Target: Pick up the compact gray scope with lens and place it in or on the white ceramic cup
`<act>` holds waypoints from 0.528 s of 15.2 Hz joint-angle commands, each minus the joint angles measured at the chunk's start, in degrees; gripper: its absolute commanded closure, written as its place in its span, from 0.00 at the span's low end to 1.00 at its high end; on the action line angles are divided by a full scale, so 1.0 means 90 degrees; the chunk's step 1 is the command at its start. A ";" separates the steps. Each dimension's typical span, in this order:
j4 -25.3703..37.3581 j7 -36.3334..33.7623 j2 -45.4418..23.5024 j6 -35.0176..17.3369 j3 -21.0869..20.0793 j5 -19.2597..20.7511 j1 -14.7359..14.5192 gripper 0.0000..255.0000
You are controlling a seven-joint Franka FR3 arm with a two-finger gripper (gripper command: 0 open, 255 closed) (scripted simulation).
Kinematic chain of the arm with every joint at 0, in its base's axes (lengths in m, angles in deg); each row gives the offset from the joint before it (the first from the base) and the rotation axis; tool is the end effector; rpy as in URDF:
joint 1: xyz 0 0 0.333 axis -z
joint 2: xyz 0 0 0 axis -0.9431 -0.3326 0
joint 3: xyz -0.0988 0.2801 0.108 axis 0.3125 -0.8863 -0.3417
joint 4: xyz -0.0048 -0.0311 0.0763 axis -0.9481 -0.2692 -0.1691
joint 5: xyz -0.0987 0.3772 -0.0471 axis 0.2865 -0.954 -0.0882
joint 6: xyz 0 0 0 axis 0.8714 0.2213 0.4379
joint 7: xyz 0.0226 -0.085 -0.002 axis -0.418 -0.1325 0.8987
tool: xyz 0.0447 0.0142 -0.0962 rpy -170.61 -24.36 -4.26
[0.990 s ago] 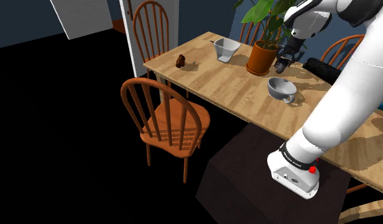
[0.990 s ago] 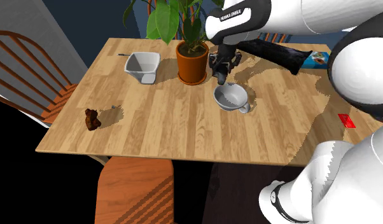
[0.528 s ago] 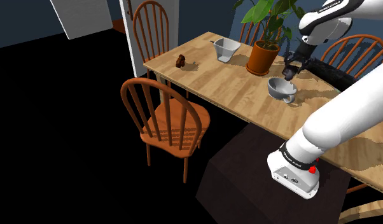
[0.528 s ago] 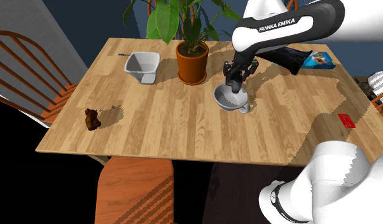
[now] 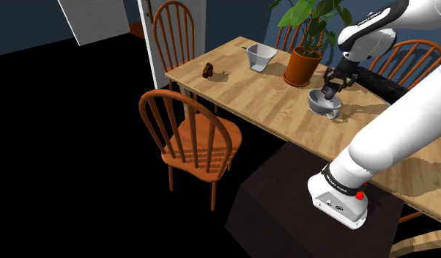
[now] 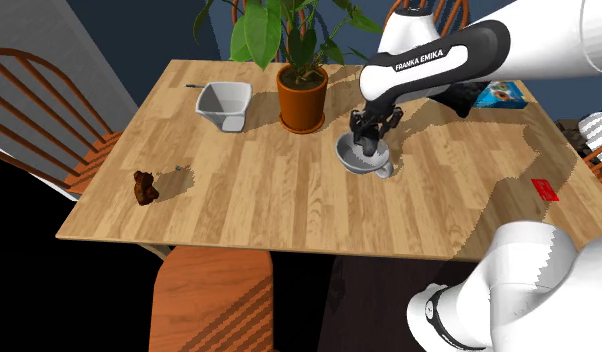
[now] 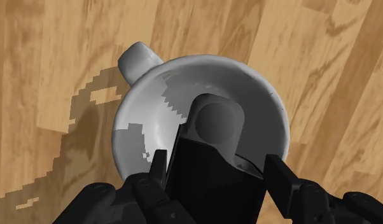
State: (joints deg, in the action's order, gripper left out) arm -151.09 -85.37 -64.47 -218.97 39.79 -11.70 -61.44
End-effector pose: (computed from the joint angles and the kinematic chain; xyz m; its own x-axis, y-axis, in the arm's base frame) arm 0.2496 -0.4233 0.3498 0.3705 -0.9288 0.0121 -0.9286 -0.3706 -0.0179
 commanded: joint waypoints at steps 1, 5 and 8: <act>-0.0059 0.0143 -0.0174 -0.0186 0.0053 -0.0171 -0.0025 1.00; -0.0174 0.0453 -0.0554 -0.0547 0.0103 -0.0589 -0.0066 1.00; -0.0215 0.0606 -0.0728 -0.0693 0.0098 -0.0799 -0.0065 1.00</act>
State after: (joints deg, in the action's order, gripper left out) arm -153.01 -80.34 -70.65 -224.93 40.64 -18.42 -62.08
